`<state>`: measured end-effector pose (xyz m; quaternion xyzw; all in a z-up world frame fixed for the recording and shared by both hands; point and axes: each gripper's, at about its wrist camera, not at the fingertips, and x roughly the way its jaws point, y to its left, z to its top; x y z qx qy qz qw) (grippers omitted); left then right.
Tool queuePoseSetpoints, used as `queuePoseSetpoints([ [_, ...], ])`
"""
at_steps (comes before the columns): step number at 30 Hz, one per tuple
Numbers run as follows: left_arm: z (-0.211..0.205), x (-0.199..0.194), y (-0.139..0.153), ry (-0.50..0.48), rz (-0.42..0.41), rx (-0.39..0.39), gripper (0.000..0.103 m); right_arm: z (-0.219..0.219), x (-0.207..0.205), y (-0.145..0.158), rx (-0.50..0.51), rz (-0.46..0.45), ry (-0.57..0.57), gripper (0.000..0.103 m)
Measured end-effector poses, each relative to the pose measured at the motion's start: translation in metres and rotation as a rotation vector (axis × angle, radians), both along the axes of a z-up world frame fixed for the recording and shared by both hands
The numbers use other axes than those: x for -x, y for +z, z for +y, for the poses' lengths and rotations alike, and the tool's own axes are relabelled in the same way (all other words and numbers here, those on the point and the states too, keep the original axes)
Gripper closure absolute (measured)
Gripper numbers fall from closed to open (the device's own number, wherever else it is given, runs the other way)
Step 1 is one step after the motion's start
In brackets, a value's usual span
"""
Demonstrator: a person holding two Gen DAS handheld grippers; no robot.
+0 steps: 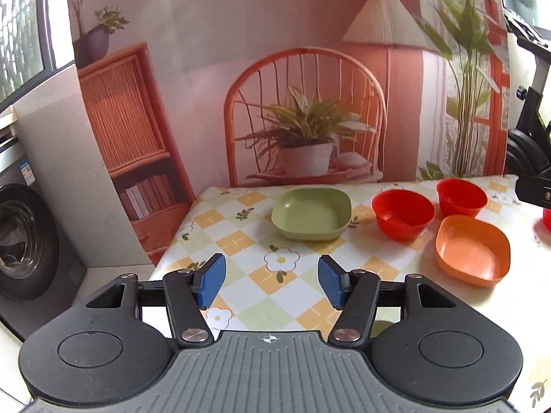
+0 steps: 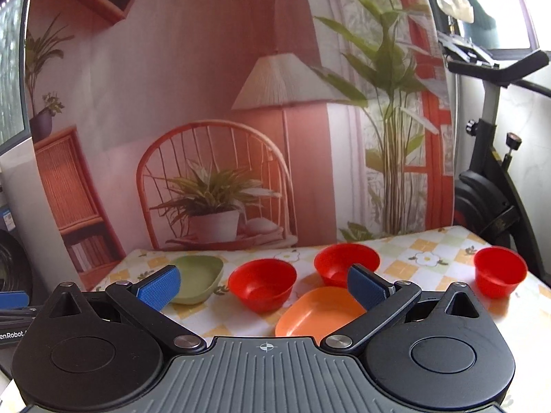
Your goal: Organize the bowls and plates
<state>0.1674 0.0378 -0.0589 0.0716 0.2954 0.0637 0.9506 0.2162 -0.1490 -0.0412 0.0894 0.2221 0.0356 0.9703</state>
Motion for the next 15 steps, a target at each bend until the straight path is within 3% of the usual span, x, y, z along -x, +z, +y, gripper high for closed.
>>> queuePoseSetpoints([
  [7, 0.010, -0.010, -0.043, -0.043, 0.097, 0.099, 0.050, 0.016, -0.013, -0.046, 0.058, 0.124, -0.001, 0.001],
  [11, 0.011, -0.010, -0.063, -0.040, 0.143, 0.135, 0.050, 0.017, -0.017, -0.067, 0.032, 0.184, 0.050, 0.020],
  [15, 0.010, -0.004, -0.085, -0.033, 0.195, 0.145, 0.050, 0.024, -0.015, -0.085, 0.055, 0.230, 0.089, 0.027],
])
